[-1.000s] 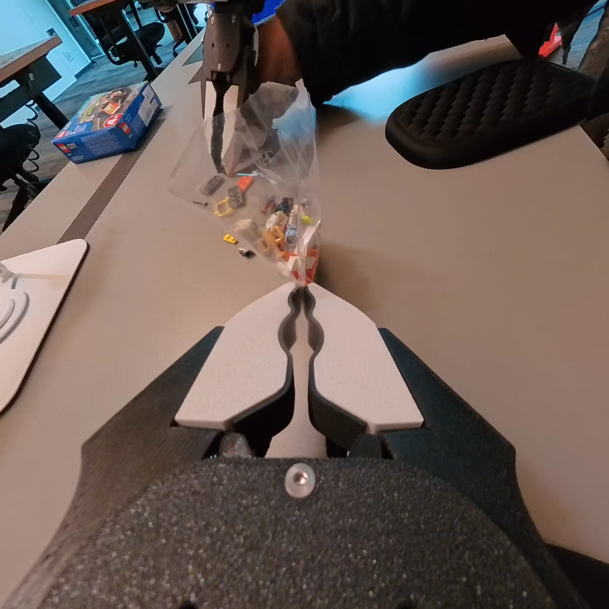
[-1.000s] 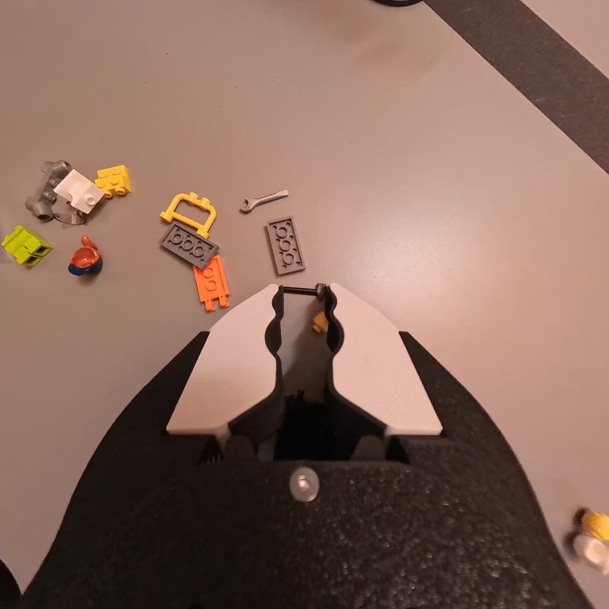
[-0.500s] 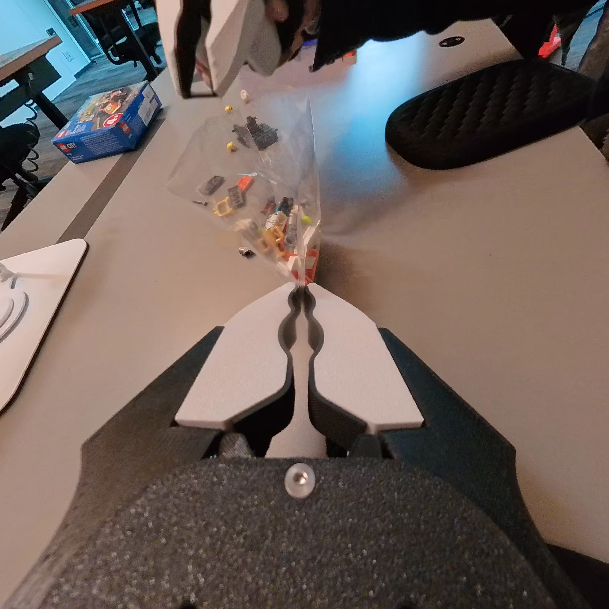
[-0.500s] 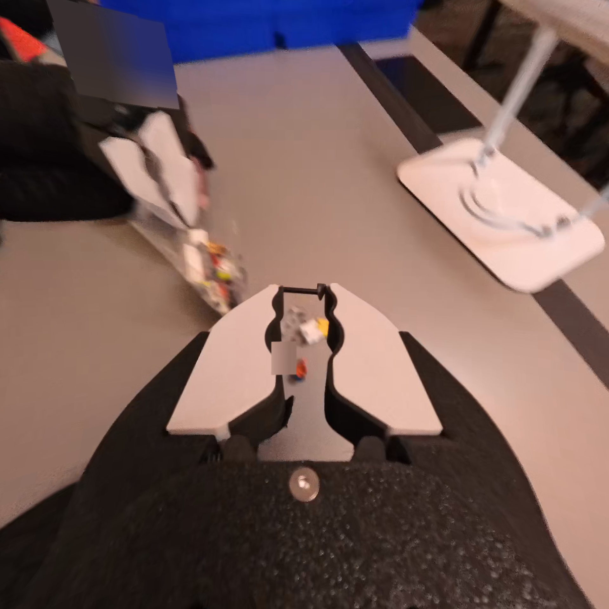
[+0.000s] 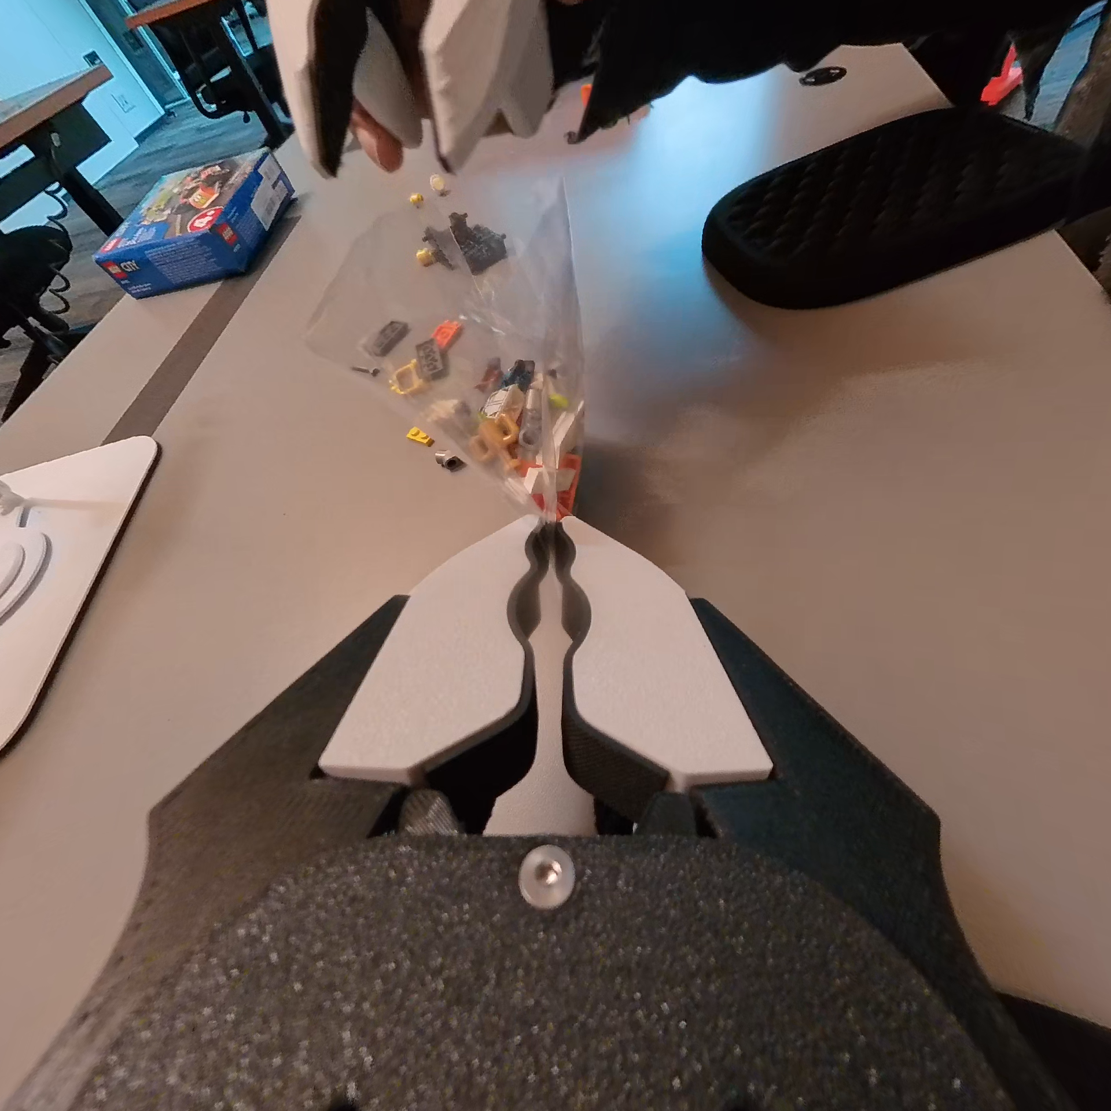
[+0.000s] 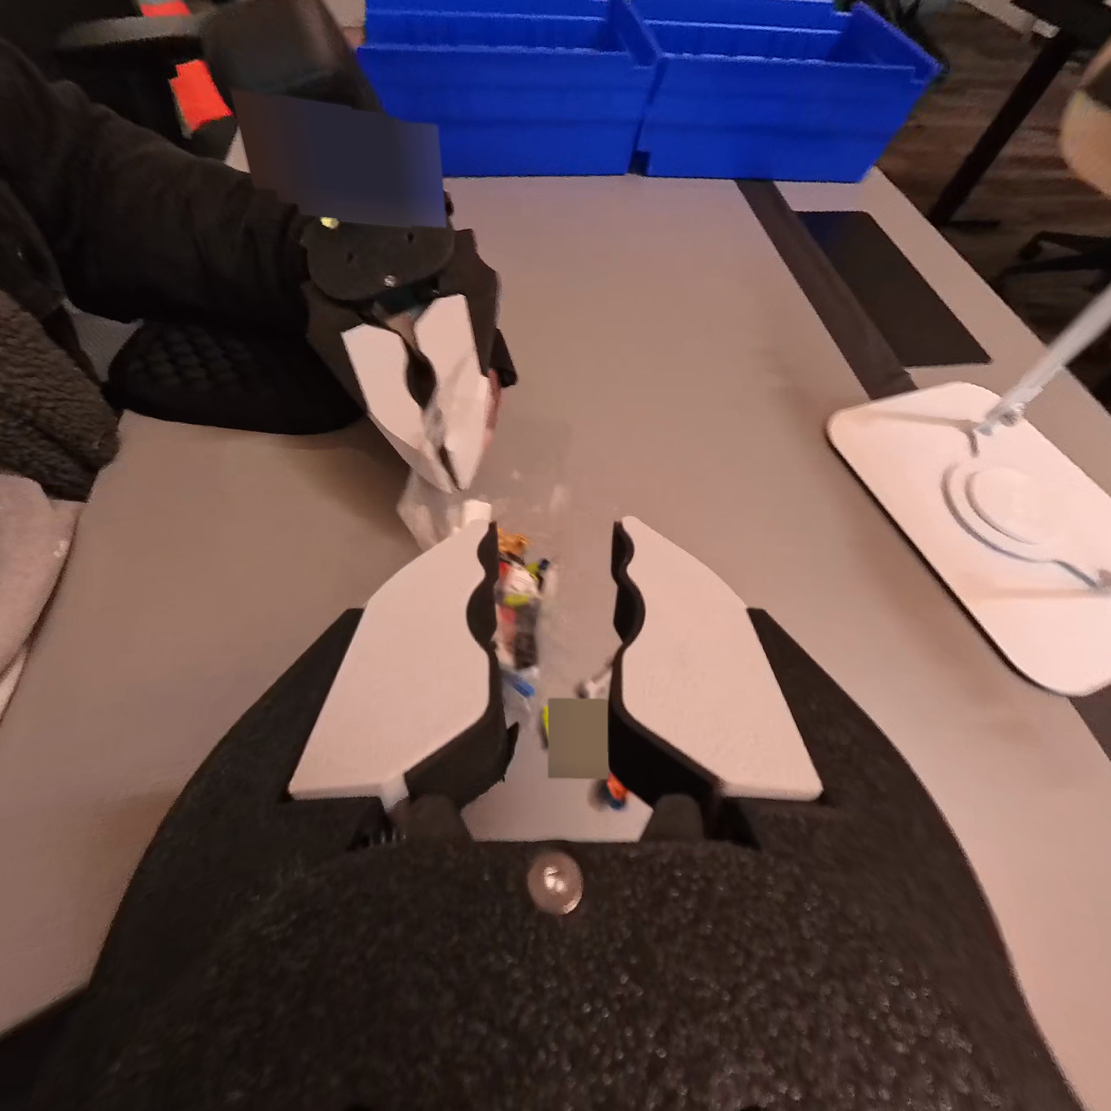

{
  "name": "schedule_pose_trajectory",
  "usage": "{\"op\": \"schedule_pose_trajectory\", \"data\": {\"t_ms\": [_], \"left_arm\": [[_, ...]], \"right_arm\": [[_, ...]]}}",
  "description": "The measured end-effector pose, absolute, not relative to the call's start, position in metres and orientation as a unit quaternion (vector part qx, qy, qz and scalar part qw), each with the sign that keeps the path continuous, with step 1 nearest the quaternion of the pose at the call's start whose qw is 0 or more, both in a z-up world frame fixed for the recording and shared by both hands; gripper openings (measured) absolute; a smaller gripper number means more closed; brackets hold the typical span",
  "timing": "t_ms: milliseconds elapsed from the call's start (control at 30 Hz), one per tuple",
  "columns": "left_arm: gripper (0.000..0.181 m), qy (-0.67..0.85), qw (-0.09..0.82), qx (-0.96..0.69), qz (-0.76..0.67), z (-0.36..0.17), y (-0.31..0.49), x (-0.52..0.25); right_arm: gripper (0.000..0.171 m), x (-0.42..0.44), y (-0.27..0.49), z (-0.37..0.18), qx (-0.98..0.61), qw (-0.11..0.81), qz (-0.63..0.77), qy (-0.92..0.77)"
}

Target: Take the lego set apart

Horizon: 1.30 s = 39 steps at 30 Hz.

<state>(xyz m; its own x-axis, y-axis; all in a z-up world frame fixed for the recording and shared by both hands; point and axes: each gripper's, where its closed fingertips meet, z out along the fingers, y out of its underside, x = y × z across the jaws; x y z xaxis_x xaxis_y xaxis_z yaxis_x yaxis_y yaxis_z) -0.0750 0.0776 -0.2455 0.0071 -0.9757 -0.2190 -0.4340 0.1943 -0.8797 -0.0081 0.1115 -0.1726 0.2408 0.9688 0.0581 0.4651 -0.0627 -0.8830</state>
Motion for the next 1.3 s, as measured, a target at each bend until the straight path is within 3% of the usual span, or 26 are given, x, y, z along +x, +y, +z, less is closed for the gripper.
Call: {"op": "schedule_pose_trajectory", "data": {"t_ms": [167,433,867,1300], "left_arm": [[0.001,0.634,0.441,-0.556,-0.307,-0.245,0.078,-0.075],[0.001,0.633,0.441,-0.557,-0.309,-0.246,0.078,-0.075],[0.001,0.632,0.441,-0.557,-0.311,-0.246,0.078,-0.075],[0.001,0.631,0.44,-0.558,-0.311,-0.246,0.078,-0.076]], "right_arm": [[0.035,0.071,0.163,-0.202,-0.745,0.418,0.199,-0.481],[0.03,0.183,0.195,-0.276,-0.846,0.333,0.126,-0.397],[0.03,0.216,0.199,-0.286,-0.867,0.326,0.096,-0.365],[0.013,0.235,0.21,-0.303,-0.895,0.294,0.063,-0.329]]}}
